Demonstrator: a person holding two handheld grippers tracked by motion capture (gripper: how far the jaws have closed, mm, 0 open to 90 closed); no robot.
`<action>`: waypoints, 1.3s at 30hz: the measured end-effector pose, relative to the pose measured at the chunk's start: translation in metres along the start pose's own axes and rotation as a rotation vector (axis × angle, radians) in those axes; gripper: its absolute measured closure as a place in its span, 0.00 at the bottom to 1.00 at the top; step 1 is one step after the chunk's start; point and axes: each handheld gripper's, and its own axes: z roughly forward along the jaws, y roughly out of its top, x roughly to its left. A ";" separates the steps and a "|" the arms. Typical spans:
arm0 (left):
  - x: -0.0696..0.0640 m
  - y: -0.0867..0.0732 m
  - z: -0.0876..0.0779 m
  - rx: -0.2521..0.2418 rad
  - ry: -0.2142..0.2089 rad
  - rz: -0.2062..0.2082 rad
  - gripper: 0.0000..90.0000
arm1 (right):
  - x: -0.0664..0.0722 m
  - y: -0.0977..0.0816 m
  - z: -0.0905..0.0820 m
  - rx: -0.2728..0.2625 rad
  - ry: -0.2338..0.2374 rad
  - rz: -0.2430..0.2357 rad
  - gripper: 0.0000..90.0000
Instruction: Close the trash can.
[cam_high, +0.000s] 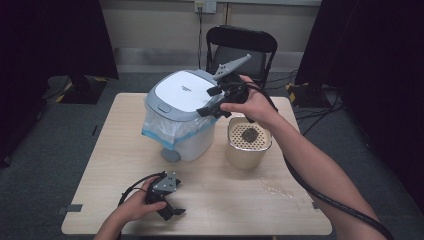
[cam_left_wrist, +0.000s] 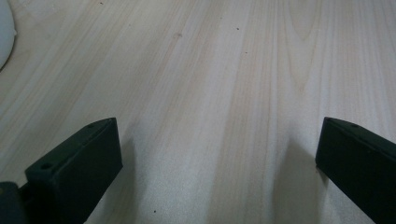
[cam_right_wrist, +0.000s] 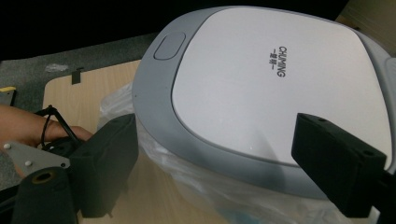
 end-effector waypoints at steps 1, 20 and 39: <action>0.000 0.000 0.000 0.000 0.000 0.000 0.00 | 0.000 0.000 0.000 0.000 0.000 0.000 0.16; 0.000 -0.001 0.001 -0.015 0.001 -0.002 0.00 | 0.007 -0.027 -0.015 0.008 0.005 0.012 0.16; 0.000 0.000 0.000 0.001 -0.003 0.004 0.00 | 0.019 -0.070 -0.012 0.033 0.022 0.005 0.16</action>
